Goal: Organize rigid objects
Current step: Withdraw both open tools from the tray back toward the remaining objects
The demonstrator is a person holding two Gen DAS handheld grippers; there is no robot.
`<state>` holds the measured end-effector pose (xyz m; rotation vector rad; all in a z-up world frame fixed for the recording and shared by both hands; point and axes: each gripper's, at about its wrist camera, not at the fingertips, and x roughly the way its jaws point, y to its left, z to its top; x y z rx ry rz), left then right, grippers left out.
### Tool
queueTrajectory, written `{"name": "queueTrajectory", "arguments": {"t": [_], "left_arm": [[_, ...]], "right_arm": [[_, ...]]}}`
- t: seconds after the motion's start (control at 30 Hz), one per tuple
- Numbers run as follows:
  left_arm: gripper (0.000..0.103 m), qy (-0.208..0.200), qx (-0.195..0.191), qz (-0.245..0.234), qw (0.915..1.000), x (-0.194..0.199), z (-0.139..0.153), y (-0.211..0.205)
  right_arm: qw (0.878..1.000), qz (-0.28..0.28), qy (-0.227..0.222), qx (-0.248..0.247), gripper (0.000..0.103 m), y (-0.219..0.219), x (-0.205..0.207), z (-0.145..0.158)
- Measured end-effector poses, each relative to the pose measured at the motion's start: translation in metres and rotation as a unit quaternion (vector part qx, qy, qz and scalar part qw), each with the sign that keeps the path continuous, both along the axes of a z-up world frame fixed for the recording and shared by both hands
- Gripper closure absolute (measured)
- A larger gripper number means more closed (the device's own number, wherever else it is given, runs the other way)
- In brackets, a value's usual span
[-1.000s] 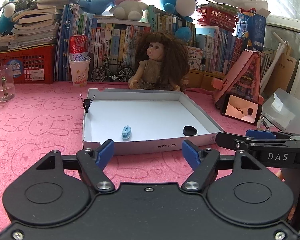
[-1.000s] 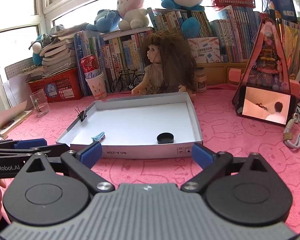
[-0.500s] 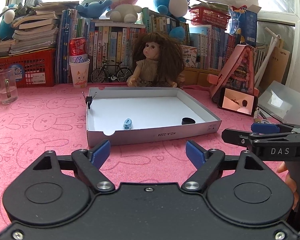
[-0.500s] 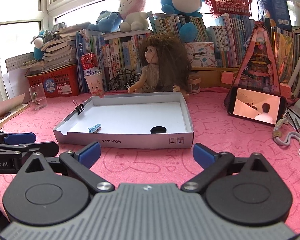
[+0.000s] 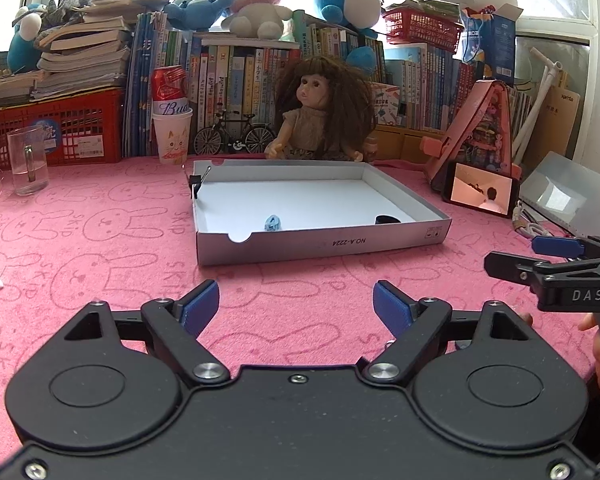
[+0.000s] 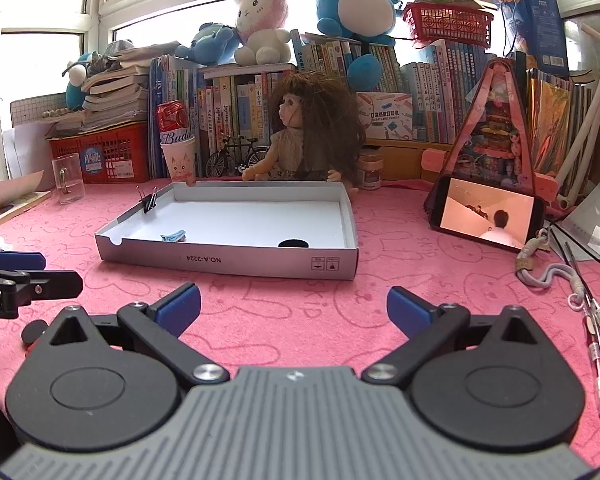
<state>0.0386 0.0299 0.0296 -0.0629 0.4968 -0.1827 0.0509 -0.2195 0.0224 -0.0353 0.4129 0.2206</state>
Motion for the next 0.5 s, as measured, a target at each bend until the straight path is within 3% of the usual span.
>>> {"name": "queueTrajectory", "arguments": {"t": [0.37,0.5], "left_arm": [[0.027,0.007,0.011,0.007,0.9999,-0.015,-0.011,0.016],[0.033,0.015,0.008,0.010,0.9998,-0.020,-0.015,0.020]], "right_arm": [[0.999,-0.014,-0.008,-0.032,0.000,-0.006,-0.015,-0.014],[0.999,-0.020,-0.004,-0.028,0.002,-0.011,-0.020,-0.018]]}}
